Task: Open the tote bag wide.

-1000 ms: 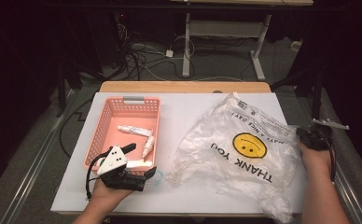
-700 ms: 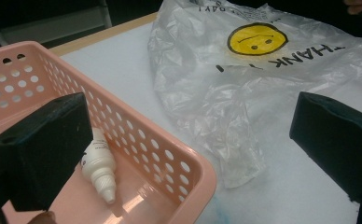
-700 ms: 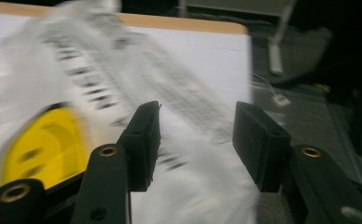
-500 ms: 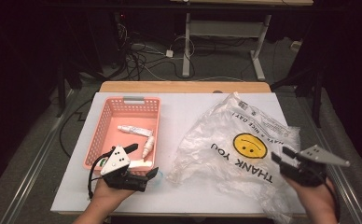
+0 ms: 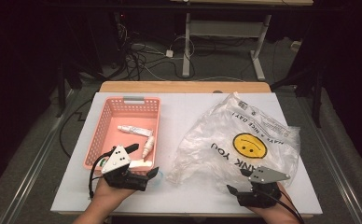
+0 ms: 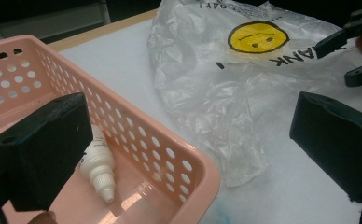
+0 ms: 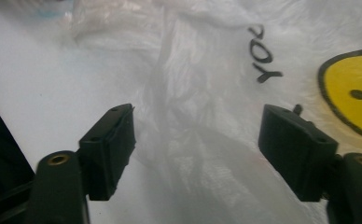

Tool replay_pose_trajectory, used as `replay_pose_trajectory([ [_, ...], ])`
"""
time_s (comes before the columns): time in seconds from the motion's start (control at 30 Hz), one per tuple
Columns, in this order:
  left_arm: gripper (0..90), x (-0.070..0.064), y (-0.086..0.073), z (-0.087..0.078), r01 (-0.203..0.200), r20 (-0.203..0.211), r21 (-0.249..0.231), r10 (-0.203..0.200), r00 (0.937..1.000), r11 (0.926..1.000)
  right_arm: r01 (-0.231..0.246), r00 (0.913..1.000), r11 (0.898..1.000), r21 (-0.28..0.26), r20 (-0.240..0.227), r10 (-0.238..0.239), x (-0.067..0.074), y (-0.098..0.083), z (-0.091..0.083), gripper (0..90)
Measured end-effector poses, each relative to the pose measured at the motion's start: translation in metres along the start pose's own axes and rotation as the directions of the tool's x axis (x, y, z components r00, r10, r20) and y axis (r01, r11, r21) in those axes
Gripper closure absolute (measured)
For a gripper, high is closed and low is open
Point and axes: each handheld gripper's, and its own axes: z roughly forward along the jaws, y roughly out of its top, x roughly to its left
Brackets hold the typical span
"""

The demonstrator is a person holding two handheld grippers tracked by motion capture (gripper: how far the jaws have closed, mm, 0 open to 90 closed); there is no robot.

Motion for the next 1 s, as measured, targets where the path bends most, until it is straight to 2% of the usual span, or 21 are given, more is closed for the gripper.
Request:
replay_pose_trajectory([
  [0.07, 0.0, 0.000, 0.000, 0.000, 0.000, 0.001, 0.002, 0.000, 1.0000, 1.0000, 0.009, 0.9998, 1.000, 0.019, -0.018, -0.008, 0.003, -0.001, 0.006, 38.5],
  [0.13, 0.0, 0.000, -0.001, 0.001, -0.002, 0.002, 0.009, 0.002, 1.0000, 1.0000, 0.026, 0.9994, 0.999, 0.038, -0.024, -0.025, 0.006, 0.000, 0.011, 41.8],
  [0.17, 0.0, 0.000, -0.001, 0.001, -0.002, 0.002, 0.009, 0.002, 1.0000, 1.0000, 0.051, 0.9985, 0.998, 0.043, -0.023, -0.050, 0.008, 0.000, 0.014, 42.0],
  [0.23, 0.0, 0.000, -0.001, 0.001, -0.002, 0.002, 0.009, 0.002, 1.0000, 1.0000, 0.062, 0.9978, 0.997, 0.052, -0.024, -0.061, 0.010, 0.001, 0.016, 42.0],
  [0.3, 0.0, 0.000, -0.001, 0.000, 0.000, 0.000, 0.002, 0.000, 1.0000, 1.0000, 0.098, 0.9951, 0.994, 0.044, 0.004, -0.099, 0.013, 0.008, 0.016, 41.3],
  [0.33, 0.0, 0.000, -0.001, 0.000, 0.000, 0.000, 0.002, 0.000, 1.0000, 1.0000, 0.098, 0.9951, 0.994, 0.044, 0.004, -0.099, 0.013, 0.008, 0.016, 41.3],
  [0.37, 0.0, 0.000, -0.001, -0.001, -0.002, -0.002, 0.000, 0.002, 1.0000, 1.0000, 0.098, 0.9950, 0.995, 0.006, 0.022, -0.098, 0.013, 0.016, 0.010, 41.0],
  [0.4, 0.0, 0.000, 0.000, -0.001, -0.002, -0.002, -0.001, 0.002, 1.0000, 1.0000, 0.100, 0.9948, 0.995, -0.005, 0.024, -0.099, 0.012, 0.019, 0.007, 41.0],
  [0.47, 0.0, 0.000, 0.000, -0.001, 0.002, 0.000, -0.002, -0.002, 1.0000, 1.0000, 0.091, 0.9955, 0.996, -0.013, 0.026, -0.091, 0.009, 0.022, 0.006, 40.9],
  [0.57, 0.0, 0.000, -0.001, -0.001, 0.000, 0.000, -0.002, 0.000, 1.0000, 1.0000, 0.060, 0.9982, 0.998, 0.013, 0.005, -0.060, 0.005, 0.015, 0.013, 42.0],
  [0.73, 0.0, 0.000, -0.001, 0.000, 0.002, 0.000, 0.001, -0.002, 1.0000, 1.0000, 0.059, 0.9977, 0.997, 0.058, -0.037, -0.057, 0.007, 0.004, 0.025, 45.6],
  [1.0, 0.0, 0.000, 0.000, -0.001, -0.002, 0.000, -0.001, 0.002, 1.0000, 1.0000, 0.042, 0.9985, 0.995, 0.091, -0.038, -0.038, 0.005, -0.007, 0.032, 48.9],
])
